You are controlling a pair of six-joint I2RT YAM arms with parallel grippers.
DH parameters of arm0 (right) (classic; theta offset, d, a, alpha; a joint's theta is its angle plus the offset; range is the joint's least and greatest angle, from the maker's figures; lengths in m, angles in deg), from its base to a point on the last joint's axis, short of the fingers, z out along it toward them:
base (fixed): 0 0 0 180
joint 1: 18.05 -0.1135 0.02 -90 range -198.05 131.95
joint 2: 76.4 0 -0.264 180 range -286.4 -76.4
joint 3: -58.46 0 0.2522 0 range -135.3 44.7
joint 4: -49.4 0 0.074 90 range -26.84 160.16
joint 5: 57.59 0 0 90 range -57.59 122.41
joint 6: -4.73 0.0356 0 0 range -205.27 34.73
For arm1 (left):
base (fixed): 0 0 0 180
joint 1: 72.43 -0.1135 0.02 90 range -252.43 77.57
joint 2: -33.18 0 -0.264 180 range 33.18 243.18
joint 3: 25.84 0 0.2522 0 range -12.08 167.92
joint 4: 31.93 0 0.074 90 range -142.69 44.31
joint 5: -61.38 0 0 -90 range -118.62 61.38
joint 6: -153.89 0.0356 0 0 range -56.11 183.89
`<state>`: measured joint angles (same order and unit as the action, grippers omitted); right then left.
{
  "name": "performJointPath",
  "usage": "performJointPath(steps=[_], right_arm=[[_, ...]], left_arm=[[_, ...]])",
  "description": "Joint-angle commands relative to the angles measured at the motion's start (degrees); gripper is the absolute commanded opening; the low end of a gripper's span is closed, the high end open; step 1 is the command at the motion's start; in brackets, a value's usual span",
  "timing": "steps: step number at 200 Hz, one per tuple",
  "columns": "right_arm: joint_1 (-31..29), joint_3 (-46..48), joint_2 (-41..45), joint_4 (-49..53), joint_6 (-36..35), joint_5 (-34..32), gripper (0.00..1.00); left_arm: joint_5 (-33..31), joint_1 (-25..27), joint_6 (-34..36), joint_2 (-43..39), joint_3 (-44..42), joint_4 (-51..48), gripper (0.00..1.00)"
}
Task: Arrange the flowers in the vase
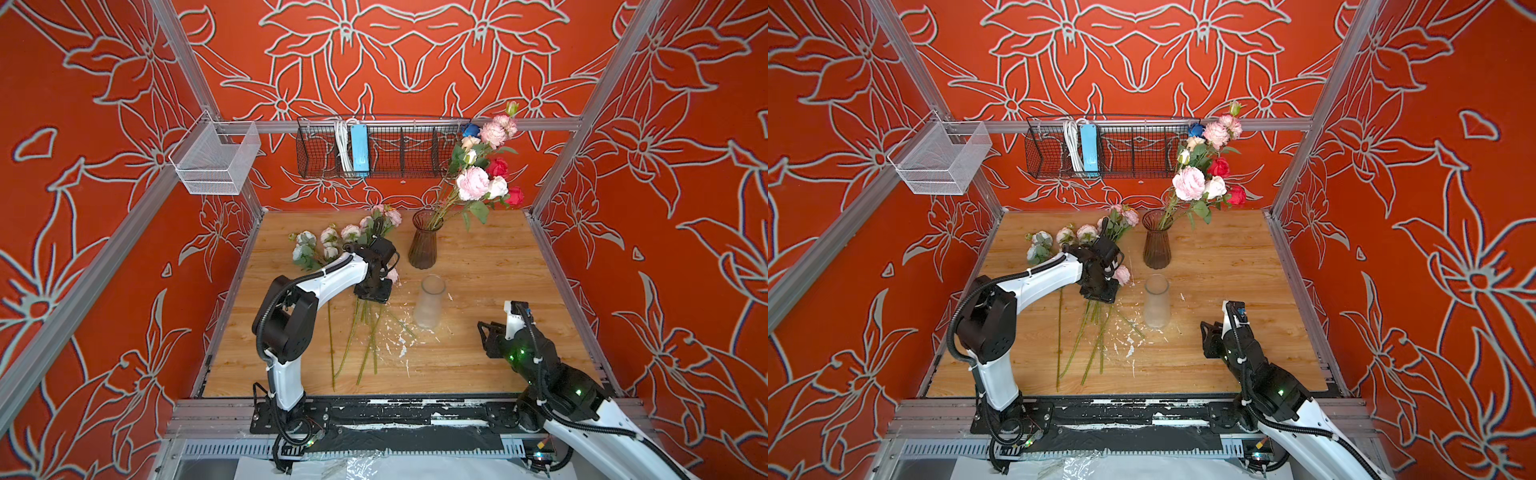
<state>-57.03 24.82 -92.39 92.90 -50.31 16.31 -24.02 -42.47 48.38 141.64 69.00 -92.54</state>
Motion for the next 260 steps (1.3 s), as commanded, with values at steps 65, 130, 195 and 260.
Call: performJointPath(steps=[65,130,195,260], right_arm=[[-0.14,0.37,0.68,0.47,0.14,-0.87,0.44],[-0.13,0.48,0.61,-0.09,0.46,-0.47,0.44],[-0.15,-0.01,1.32,0.50,0.29,-0.38,0.44],[-0.13,-0.77,-0.01,-0.63,-0.24,0.01,0.42]], left_arm=[[-5.17,-0.13,-0.88,-5.68,3.91,-0.61,0.00],[11.17,-10.81,-6.80,-27.07,-8.66,16.26,0.00],[20.31,-14.18,-8.60,-23.73,-13.40,17.71,0.00],[11.04,-14.40,-8.09,-27.35,-16.15,13.25,0.07]])
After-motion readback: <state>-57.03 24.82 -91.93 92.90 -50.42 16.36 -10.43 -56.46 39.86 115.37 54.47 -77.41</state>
